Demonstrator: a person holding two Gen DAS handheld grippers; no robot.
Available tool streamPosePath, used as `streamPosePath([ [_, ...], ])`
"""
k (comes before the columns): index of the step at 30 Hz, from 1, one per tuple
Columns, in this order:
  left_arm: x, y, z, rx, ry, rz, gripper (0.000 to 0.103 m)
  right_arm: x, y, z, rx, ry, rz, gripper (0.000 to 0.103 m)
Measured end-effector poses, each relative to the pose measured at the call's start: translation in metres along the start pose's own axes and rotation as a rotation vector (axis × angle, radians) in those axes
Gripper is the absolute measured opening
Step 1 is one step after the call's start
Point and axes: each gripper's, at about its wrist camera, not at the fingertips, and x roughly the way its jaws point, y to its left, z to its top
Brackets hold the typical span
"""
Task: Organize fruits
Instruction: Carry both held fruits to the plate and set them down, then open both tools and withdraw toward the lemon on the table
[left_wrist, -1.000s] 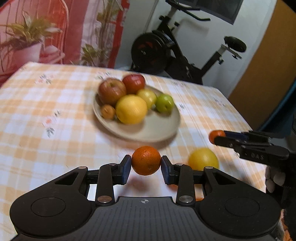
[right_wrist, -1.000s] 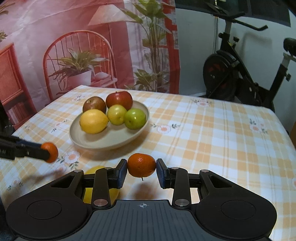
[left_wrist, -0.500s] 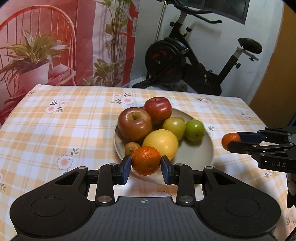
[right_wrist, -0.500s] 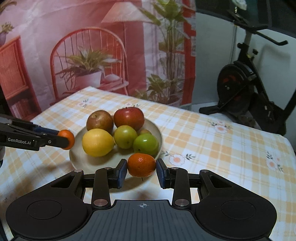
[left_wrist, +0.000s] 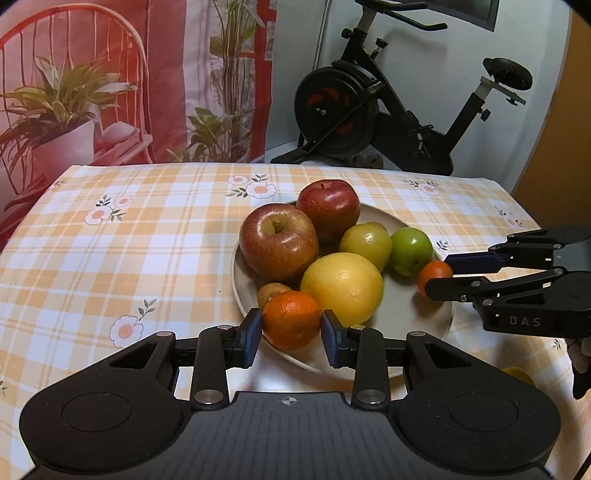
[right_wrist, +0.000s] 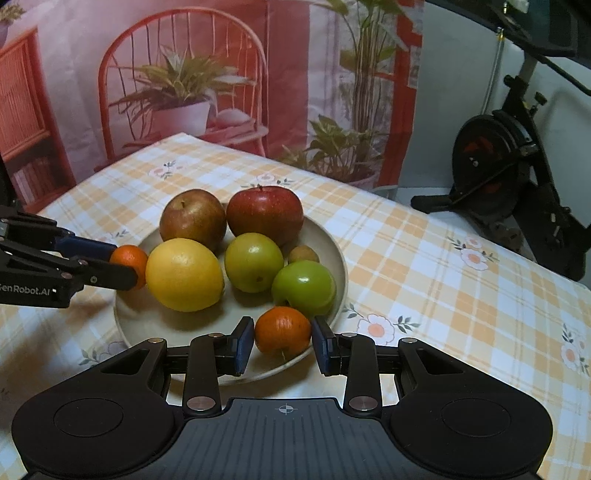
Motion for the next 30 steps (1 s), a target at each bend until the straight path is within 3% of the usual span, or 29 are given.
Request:
streamPosePath([
  [12, 0.004, 0.002, 0.002, -0.011, 0.0, 0.003, 0.038, 0.003, 0.0, 0.002, 0.006, 0.003, -0.022, 0.035],
  [30, -0.023, -0.011, -0.003, 0.006, -0.041, 0.02, 0.045, -0.042, 0.003, -0.015, 0.105, -0.063, -0.03, 0.035],
])
